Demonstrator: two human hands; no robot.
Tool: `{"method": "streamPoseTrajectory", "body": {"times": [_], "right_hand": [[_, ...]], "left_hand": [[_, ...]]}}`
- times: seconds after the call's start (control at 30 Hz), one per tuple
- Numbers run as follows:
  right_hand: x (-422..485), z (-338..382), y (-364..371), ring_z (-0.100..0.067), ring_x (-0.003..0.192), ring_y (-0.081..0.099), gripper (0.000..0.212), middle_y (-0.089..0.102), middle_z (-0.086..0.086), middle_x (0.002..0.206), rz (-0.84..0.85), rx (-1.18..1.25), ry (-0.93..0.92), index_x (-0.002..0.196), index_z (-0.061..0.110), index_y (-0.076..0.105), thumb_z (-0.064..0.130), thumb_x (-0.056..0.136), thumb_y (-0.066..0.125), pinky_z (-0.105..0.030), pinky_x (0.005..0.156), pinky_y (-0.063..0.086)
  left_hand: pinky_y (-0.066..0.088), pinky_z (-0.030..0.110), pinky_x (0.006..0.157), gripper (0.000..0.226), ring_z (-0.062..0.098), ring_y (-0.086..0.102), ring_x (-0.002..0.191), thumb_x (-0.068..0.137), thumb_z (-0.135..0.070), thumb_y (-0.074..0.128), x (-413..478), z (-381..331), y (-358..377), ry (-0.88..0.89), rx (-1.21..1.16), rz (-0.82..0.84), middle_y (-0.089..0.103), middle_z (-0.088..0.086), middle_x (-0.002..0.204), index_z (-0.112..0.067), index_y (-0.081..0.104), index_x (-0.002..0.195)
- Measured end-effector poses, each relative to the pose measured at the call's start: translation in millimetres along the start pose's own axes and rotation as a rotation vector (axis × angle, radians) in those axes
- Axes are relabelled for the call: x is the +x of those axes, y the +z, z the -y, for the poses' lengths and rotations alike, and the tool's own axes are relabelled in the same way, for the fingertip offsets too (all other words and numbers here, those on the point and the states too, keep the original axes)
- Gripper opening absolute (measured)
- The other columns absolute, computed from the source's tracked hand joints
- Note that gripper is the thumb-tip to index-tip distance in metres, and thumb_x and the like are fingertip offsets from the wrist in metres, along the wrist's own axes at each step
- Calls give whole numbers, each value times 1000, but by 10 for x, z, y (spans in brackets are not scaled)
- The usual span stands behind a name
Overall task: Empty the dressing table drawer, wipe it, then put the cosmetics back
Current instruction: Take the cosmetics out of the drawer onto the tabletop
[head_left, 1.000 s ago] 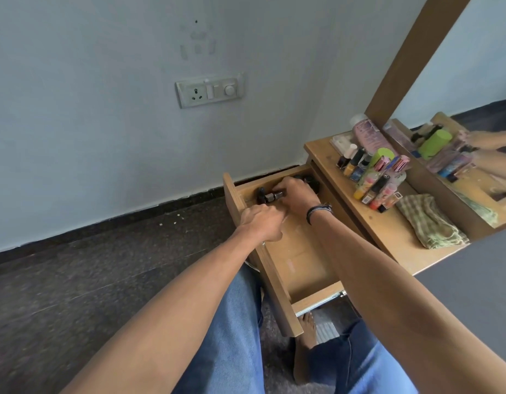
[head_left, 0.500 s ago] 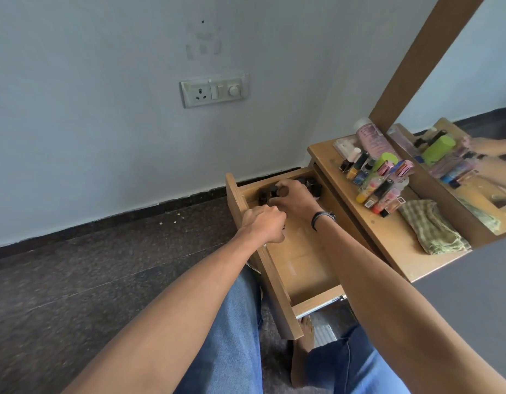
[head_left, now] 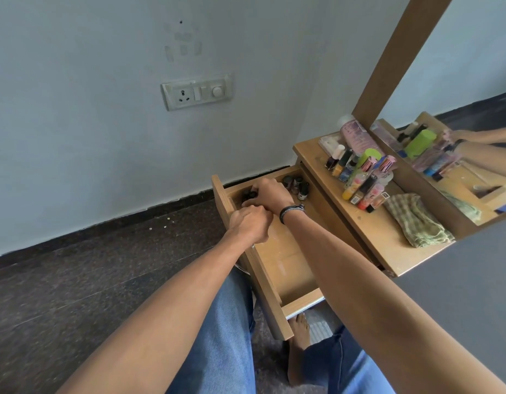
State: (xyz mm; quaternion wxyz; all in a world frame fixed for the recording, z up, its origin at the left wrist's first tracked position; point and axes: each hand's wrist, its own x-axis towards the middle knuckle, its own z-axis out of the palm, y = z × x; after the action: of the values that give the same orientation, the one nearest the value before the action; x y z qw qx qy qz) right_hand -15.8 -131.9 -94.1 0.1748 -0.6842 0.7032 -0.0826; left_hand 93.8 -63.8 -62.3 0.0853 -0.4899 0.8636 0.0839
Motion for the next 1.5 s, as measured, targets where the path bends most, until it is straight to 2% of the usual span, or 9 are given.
{"method": "streamPoseTrajectory", "body": {"times": [0.1, 0.2, 0.5, 0.6, 0.8, 0.97, 1.1, 1.33, 1.5], "right_hand": [[26, 68, -21, -18, 64, 59, 45, 59, 3, 69, 22, -65, -27, 71, 20, 57, 59, 77, 80, -31, 53, 47], [28, 96, -32, -15, 58, 55, 47, 55, 4, 62, 39, -101, -76, 64, 20, 52, 57, 84, 74, -27, 47, 36], [13, 16, 27, -22, 69, 56, 29, 58, 1, 77, 47, -22, -151, 80, 19, 56, 41, 97, 65, -29, 56, 32], [-48, 34, -81, -15, 64, 56, 28, 57, 4, 69, 36, 67, -129, 76, 19, 59, 36, 97, 67, -25, 55, 33], [-434, -36, -520, -11, 63, 67, 29, 72, 5, 67, -194, 288, 3, 69, 19, 66, 36, 92, 64, -34, 62, 57], [-1172, -241, -863, -13, 61, 62, 28, 67, 5, 68, -396, 256, 58, 78, 17, 70, 39, 95, 64, -35, 58, 54], [-1782, -580, -1060, -1, 60, 62, 21, 67, 10, 70, -504, 244, 187, 85, 21, 72, 38, 96, 66, -18, 54, 48], [-2203, -1129, -1344, -21, 64, 63, 21, 69, -3, 72, -649, 215, 421, 82, 13, 73, 31, 90, 68, -38, 62, 57], [-2155, -1203, -1240, -24, 64, 60, 20, 68, -5, 73, -600, 173, 426, 79, 15, 67, 31, 92, 69, -31, 57, 46]], "left_hand": [[45, 35, 71, 20, 26, 65, 107, 91, -13, 58, -3, -9, -14, -18, 6, 8, 69, 3, 110, -20, 67, 108], [45, 34, 71, 20, 26, 65, 107, 91, -13, 58, -7, -20, -2, -22, -3, 7, 69, 3, 109, -21, 67, 106], [49, 37, 70, 20, 27, 66, 102, 89, -14, 64, 17, 4, 45, 4, 8, -37, 69, 4, 105, -21, 67, 106], [53, 39, 74, 19, 26, 66, 102, 88, -13, 65, 42, 17, 68, 1, -3, -43, 68, 5, 105, -21, 66, 105], [56, 39, 77, 29, 26, 64, 105, 89, -14, 60, 116, 73, 139, 5, -37, -47, 66, 1, 112, -25, 65, 116], [56, 37, 75, 31, 22, 63, 105, 94, -17, 54, 188, 87, 179, 13, -66, -36, 66, -1, 118, -27, 60, 123], [59, 37, 73, 32, 18, 69, 91, 90, -17, 63, 199, 90, 168, 17, -207, -91, 72, -4, 108, -32, 66, 118], [50, 23, 57, 24, 14, 66, 78, 81, -18, 80, 338, -31, -342, -108, -648, -309, 71, -9, 91, -30, 67, 98], [49, 26, 63, 29, 15, 66, 82, 80, -16, 79, 625, -265, -845, -101, -732, -381, 70, -8, 95, -27, 64, 103]]}}
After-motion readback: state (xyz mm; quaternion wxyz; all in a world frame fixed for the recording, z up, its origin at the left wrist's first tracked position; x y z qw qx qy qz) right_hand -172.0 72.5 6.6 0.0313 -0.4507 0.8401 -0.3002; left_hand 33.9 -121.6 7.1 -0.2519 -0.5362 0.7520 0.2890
